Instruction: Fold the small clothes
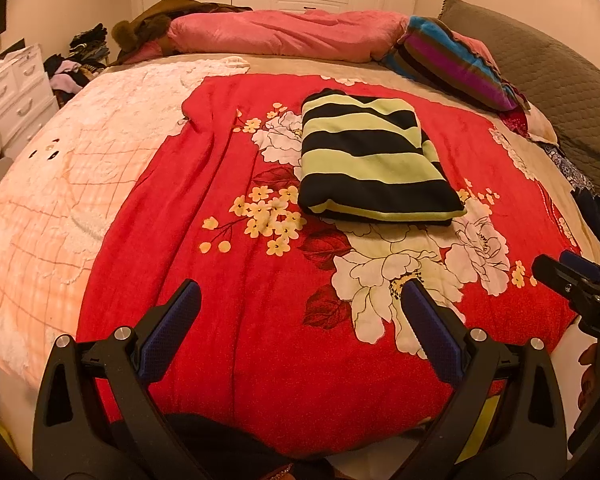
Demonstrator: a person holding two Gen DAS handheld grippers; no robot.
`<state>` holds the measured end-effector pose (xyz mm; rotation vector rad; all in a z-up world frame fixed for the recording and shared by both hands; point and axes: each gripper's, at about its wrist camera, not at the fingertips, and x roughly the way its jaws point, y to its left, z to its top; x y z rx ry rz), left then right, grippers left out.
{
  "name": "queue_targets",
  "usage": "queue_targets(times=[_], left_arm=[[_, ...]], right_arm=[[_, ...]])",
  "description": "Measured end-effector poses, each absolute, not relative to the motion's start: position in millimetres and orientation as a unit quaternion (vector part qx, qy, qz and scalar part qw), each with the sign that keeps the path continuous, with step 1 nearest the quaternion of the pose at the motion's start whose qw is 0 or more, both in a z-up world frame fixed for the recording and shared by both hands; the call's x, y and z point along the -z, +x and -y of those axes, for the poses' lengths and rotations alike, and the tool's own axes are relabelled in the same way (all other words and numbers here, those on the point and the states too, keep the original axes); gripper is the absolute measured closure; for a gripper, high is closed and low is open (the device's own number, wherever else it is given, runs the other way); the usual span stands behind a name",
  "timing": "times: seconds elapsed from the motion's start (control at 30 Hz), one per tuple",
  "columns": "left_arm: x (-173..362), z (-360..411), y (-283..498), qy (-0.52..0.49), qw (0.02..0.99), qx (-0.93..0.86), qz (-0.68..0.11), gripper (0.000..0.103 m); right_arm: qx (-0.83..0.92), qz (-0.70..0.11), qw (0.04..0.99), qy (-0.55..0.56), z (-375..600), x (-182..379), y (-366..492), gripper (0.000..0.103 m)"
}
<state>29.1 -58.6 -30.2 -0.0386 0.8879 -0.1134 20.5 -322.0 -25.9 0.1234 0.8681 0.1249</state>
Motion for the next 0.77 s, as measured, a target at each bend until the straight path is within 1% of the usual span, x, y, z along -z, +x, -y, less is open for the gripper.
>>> queue_targets(times=[0.2, 0.27, 0.4, 0.47, 0.6, 0.63, 0.73, 0.77], left_arm=[[31, 59, 30, -0.017, 0.9, 0.056, -0.431, 0.009], [36, 56, 33, -0.017, 0.894, 0.048, -0.444, 0.009], [44, 31, 41, -0.06, 0.881, 0.04, -0.468, 0.009], [45, 8, 46, -0.079, 0.882, 0.023, -0.464, 0.009], [50, -72, 67, -0.091, 0.884, -0.069, -0.453, 0.009], [54, -105, 76, -0.093, 0.881, -0.109, -0.451, 0.009], [64, -175, 97, -0.084, 0.867, -0.196, -0.45, 0.009], [70, -210, 108, -0.082, 0.858, -0.232, -0.45, 0.009]], right_arm=[[-0.05, -0.432, 0.897, 0.077, 329, 33, 22, 0.004], [-0.036, -0.433, 0.896, 0.087, 338, 35, 20, 0.004], [0.067, -0.412, 0.901, 0.116, 389, 42, 6, 0.004], [0.119, -0.412, 0.892, 0.141, 427, 50, -4, 0.004], [0.273, -0.412, 0.855, 0.159, 523, 80, -48, 0.004], [0.317, -0.414, 0.837, 0.166, 548, 89, -61, 0.004], [0.461, -0.411, 0.747, 0.246, 634, 125, -115, 0.004], [0.508, -0.402, 0.71, 0.276, 660, 137, -136, 0.004]])
